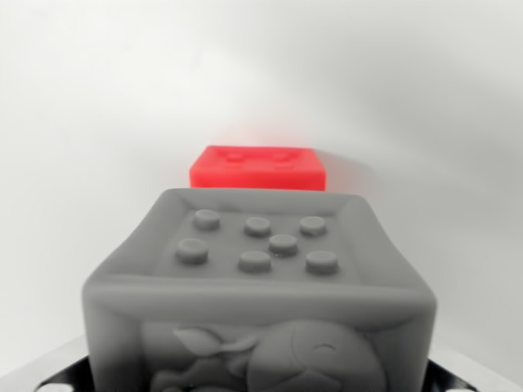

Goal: Destack cube

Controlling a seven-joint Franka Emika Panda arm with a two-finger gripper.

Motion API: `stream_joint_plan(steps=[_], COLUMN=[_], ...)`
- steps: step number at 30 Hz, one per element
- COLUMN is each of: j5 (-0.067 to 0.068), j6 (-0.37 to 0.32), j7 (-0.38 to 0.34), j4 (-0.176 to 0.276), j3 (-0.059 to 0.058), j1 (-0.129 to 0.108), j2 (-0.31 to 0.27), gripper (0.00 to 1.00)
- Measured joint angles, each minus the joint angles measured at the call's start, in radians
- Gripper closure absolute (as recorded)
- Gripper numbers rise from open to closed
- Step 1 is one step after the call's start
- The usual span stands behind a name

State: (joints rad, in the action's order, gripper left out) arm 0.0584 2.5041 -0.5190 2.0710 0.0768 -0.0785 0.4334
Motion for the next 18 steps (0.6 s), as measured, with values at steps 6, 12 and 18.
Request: stream_joint_plan(steps=[6, 12, 18], j5=[-0.005, -0.009, -0.010], j6=[-0.036, -0.057, -0.050], j7=[0.003, -0.005, -0.052], j4=[0.000, 0.004, 0.030], j3=[0.001, 0.001, 0.001], j1=[0.000, -0.001, -0.011], j2=[-0.038, -0.067, -0.072], gripper=[1.00, 1.00, 1.00])
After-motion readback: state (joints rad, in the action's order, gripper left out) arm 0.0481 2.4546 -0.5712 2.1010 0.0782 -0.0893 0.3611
